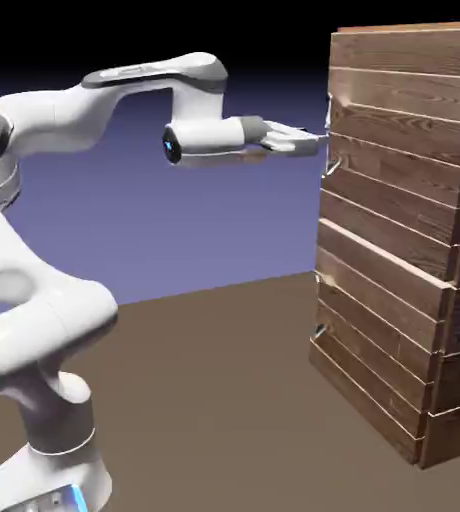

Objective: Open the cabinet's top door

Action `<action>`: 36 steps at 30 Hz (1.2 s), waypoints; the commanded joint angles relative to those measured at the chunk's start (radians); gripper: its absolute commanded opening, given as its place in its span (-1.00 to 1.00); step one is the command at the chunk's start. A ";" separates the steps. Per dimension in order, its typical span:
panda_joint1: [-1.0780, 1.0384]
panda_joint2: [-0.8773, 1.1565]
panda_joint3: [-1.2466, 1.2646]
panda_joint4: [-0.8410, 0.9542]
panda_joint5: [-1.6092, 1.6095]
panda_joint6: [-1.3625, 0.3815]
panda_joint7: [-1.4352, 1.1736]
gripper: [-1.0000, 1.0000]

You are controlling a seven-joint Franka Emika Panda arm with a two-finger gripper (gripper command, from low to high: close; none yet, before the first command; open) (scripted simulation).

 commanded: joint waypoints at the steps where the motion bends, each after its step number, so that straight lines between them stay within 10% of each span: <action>1: -0.041 0.010 0.026 0.028 0.004 -0.005 0.000 0.00; 2: -0.046 0.012 0.029 0.032 0.004 -0.006 0.000 0.00; 3: -0.046 0.012 0.029 0.032 0.004 -0.006 0.000 -1.00; 36: 0.676 -0.188 -1.069 -0.682 -0.926 -0.966 0.158 -1.00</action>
